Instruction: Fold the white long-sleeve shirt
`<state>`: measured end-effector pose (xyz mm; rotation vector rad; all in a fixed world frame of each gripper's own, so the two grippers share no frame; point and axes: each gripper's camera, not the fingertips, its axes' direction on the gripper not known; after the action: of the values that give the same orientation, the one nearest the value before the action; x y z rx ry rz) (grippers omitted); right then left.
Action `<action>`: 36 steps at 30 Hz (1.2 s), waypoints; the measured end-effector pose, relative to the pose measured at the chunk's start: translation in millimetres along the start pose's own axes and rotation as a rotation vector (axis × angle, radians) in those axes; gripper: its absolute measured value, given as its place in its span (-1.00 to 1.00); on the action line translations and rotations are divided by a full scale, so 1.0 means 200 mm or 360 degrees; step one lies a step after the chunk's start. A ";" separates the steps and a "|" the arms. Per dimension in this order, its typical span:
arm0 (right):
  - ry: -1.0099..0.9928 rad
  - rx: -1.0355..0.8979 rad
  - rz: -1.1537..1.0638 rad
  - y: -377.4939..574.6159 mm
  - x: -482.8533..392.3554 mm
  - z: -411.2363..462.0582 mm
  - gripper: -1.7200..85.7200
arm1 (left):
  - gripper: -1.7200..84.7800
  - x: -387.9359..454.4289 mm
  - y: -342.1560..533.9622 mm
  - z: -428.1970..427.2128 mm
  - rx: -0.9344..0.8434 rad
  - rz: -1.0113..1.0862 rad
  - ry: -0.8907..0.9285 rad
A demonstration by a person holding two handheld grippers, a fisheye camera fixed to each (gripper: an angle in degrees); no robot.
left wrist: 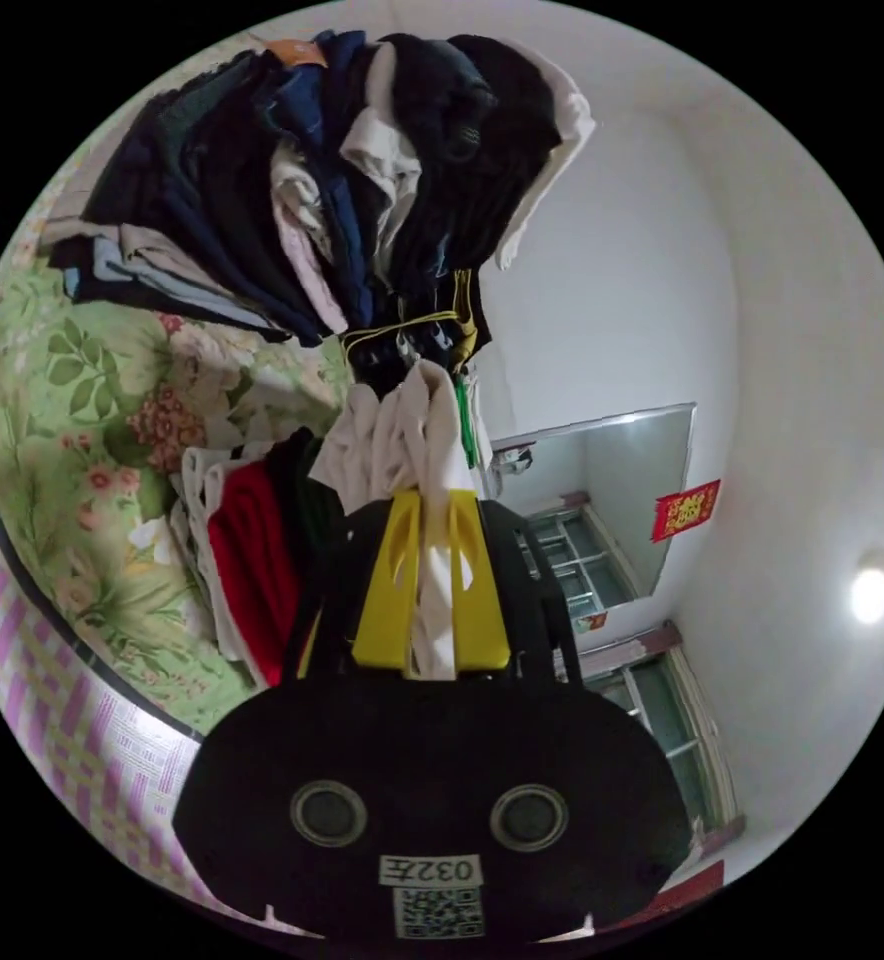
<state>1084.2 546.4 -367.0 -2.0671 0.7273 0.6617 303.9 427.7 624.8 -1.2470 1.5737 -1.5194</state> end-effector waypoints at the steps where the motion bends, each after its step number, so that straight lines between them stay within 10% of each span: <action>1: 0.0054 0.0007 -0.0049 -0.02 -0.04 0.01 -0.81 | -0.94 0.03 0.02 0.00 0.0013 0.0066 -0.0034; 9: 0.0062 0.0094 0.0152 0.05 0.15 0.08 -0.78 | -0.92 -0.18 0.28 0.01 0.0099 0.0170 -0.0297; 16: 0.0263 0.0732 -0.0619 0.72 -0.41 -0.19 -0.86 | -0.96 -0.13 1.10 -0.72 0.0302 0.0787 -0.0513; 23: -0.0289 0.0467 -0.1309 1.65 -0.69 0.56 -0.98 | -0.98 -0.31 2.76 -1.28 0.0605 0.1153 -0.1238; 29: -0.0876 -0.0100 -0.1168 2.01 -0.79 1.31 -0.98 | -0.98 -0.71 3.94 -1.46 0.0940 0.0909 -0.1848; 36: -0.1171 -0.0591 -0.1169 2.14 -1.08 1.78 -0.98 | -0.98 -1.08 4.51 -1.55 0.1094 0.0536 -0.2030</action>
<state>568.8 688.4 -633.6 -1.9784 -0.5859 1.0578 -85.8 653.3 -243.5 -1.0552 0.3259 -0.6165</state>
